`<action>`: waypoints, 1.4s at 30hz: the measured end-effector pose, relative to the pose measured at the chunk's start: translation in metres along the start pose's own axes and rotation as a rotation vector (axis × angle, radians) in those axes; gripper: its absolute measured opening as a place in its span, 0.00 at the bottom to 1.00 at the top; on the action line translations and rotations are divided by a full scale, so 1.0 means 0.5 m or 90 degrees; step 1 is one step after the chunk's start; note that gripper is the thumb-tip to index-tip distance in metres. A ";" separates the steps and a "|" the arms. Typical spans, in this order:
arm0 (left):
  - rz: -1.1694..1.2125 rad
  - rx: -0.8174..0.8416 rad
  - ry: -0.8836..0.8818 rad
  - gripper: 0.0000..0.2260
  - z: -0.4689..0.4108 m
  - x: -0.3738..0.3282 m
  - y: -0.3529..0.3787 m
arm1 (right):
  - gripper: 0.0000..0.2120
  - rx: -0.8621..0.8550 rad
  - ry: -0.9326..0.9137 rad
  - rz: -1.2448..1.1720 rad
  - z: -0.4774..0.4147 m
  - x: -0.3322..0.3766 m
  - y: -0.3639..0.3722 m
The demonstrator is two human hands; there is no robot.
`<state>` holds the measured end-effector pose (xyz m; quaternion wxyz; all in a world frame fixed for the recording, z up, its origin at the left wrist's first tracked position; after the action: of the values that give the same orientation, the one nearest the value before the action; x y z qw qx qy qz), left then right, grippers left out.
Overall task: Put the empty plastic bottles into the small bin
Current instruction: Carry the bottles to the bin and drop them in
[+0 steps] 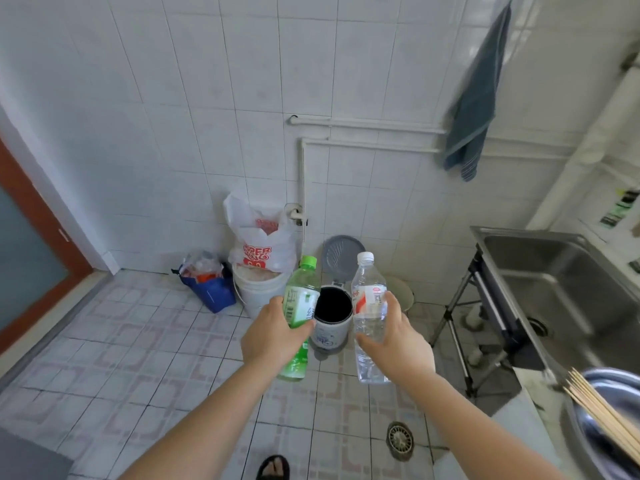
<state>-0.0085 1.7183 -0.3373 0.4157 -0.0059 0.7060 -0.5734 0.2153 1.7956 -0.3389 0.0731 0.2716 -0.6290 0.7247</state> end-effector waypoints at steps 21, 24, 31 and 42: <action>-0.038 0.141 0.069 0.26 -0.751 -0.055 0.186 | 0.41 0.025 0.132 -0.026 -0.663 0.060 0.152; -0.039 0.160 0.056 0.26 -0.812 -0.066 0.246 | 0.41 0.049 0.137 -0.028 -0.734 0.030 0.177; -0.091 0.219 -0.030 0.27 -0.928 -0.077 0.413 | 0.41 0.152 0.157 -0.015 -0.884 -0.080 0.242; -0.089 0.370 -0.203 0.27 -1.020 0.056 0.704 | 0.40 0.327 0.251 -0.068 -1.011 -0.219 0.481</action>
<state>-0.1648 2.2357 -0.6421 0.4646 -0.0251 0.4374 -0.7695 0.0473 2.2547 -0.6328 0.1603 0.1682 -0.3843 0.8935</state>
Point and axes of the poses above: each hand's wrist, its own z-axis away from the middle knuckle, its own y-axis out of the palm, x = y × z, the point moved 10 cm from there along -z, towards the middle knuckle, and after that the axes turned 1 degree about -y, right-handed, at the moved point
